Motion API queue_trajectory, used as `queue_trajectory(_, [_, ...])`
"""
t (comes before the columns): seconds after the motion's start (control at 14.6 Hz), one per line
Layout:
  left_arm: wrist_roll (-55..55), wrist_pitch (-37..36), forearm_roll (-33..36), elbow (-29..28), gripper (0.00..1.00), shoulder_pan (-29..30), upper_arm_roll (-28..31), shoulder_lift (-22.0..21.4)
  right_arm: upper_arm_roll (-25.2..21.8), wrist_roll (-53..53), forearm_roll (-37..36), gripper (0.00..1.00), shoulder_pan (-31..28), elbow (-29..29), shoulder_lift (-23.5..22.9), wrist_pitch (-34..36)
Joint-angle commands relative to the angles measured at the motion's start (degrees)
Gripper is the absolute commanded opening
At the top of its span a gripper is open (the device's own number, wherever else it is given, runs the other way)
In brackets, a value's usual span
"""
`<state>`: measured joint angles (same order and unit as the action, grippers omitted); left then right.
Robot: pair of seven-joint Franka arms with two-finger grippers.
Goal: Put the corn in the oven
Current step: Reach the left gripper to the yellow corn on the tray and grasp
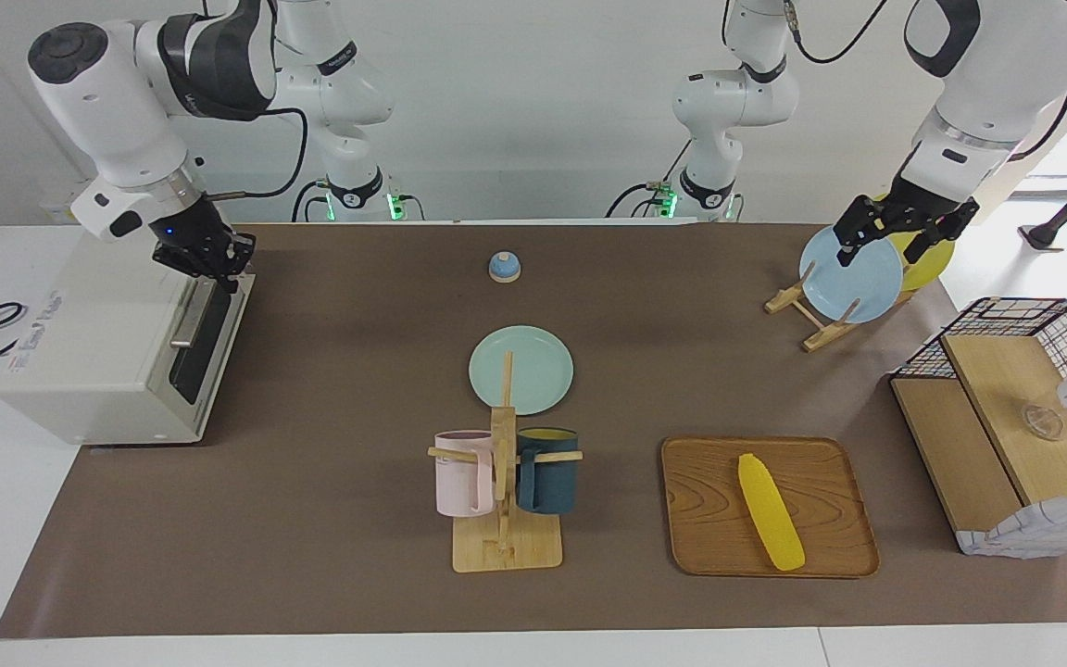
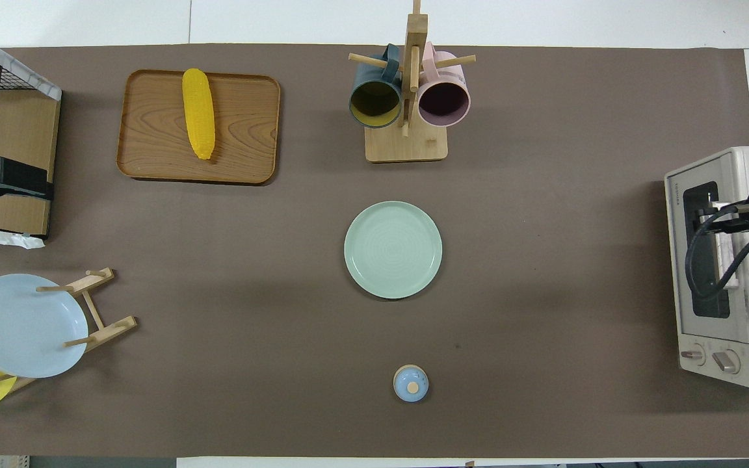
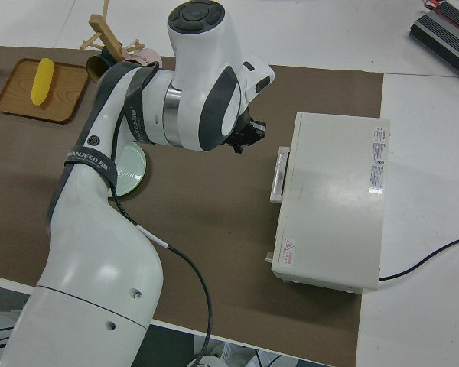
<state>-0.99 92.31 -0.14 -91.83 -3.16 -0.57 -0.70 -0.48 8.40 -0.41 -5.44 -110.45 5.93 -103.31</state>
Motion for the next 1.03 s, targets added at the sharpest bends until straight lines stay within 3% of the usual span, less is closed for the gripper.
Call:
queue_trajectory(0.0, [0.37,3.57,0.84,-1.43,1.00,-1.93,0.22,1.57,0.13,1.53,-2.48,0.00,-2.54,-4.59,1.55,-4.17])
queue_trajectory(0.75, [-0.24,21.41,-3.29,0.86,1.00,-4.83,0.22,20.28,0.13,8.64,-6.97,0.00,-6.16,-5.83,-1.53,-8.31])
queue_trajectory(0.96, [-1.64,22.30,-3.29,8.30,1.00,-7.21,0.40,28.97,0.22,9.53,-6.89,0.00,-7.21,-6.53,-1.53,-8.67])
